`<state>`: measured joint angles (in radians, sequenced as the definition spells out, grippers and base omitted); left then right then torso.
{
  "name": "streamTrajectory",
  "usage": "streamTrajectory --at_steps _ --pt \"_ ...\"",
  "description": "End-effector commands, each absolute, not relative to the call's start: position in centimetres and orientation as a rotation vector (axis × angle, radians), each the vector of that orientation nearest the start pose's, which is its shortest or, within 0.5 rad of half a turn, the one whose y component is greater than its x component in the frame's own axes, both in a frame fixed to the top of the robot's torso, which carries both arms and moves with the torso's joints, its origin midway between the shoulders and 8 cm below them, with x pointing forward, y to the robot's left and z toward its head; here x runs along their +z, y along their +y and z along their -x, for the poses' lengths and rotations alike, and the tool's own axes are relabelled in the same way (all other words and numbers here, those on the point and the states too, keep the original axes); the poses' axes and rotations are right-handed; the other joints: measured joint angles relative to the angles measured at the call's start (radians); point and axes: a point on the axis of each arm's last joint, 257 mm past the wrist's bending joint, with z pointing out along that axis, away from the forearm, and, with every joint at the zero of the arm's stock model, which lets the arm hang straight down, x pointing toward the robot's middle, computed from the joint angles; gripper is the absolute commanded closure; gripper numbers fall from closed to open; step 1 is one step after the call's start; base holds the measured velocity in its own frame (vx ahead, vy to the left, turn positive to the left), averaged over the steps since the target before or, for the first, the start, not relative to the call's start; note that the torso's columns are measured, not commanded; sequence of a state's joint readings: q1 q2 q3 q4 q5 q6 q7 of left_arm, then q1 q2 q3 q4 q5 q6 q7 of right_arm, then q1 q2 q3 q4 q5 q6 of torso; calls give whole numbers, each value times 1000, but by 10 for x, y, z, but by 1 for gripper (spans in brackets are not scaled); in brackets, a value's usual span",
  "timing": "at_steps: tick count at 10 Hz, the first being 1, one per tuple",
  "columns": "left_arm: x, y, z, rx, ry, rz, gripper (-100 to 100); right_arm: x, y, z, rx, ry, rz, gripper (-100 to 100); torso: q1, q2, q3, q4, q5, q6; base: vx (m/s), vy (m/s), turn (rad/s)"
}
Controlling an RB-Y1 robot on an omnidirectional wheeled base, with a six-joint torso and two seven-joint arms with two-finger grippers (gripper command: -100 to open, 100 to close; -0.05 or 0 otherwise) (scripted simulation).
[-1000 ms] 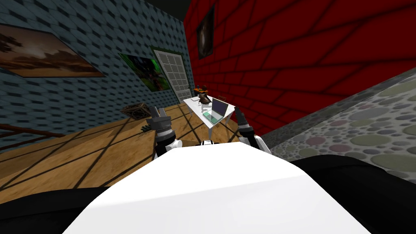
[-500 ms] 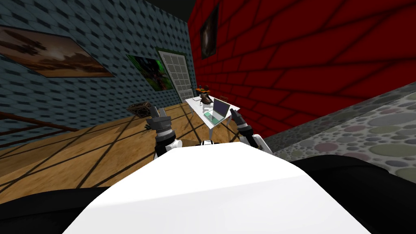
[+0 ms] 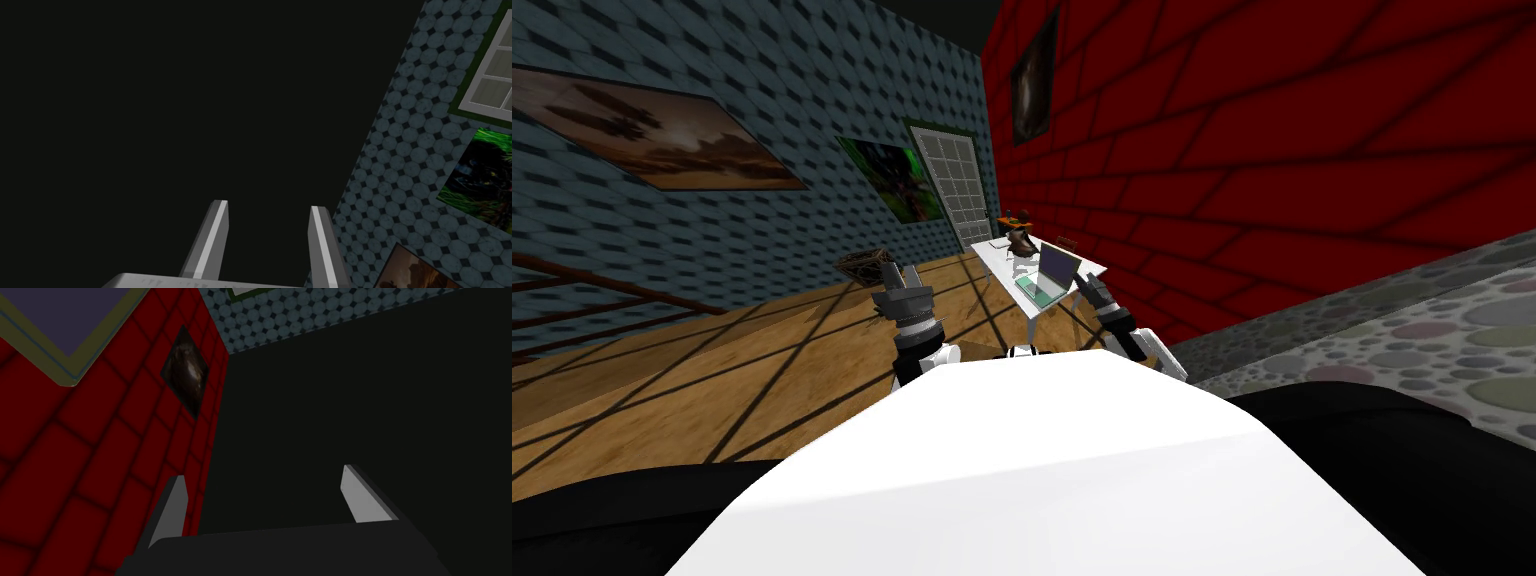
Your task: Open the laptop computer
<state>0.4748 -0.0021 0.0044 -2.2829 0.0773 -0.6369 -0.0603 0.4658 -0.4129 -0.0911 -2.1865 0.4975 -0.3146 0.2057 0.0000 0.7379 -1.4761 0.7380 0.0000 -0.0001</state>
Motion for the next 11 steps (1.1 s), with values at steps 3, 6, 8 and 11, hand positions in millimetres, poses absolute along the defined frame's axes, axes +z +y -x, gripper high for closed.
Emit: streamTrajectory --at_steps 3,6,8,11 --pt "58 285 -317 -1327 458 557 0 -81 -278 -405 384 1333 83 -100 0 0 0 0 0 0 12 -17 59" --pt "58 285 -317 -1327 458 557 0 -97 -290 -414 247 1384 183 -100 -1 0 0 0 0 0 12 -23 82" --pt "58 285 -317 -1327 458 557 0 -104 -297 -418 177 1405 234 -100 0 0 0 0 0 0 13 -20 58" --pt "58 285 -317 -1327 458 557 0 -117 -313 -425 35 1439 336 -100 0 0 0 0 0 0 12 -21 86"
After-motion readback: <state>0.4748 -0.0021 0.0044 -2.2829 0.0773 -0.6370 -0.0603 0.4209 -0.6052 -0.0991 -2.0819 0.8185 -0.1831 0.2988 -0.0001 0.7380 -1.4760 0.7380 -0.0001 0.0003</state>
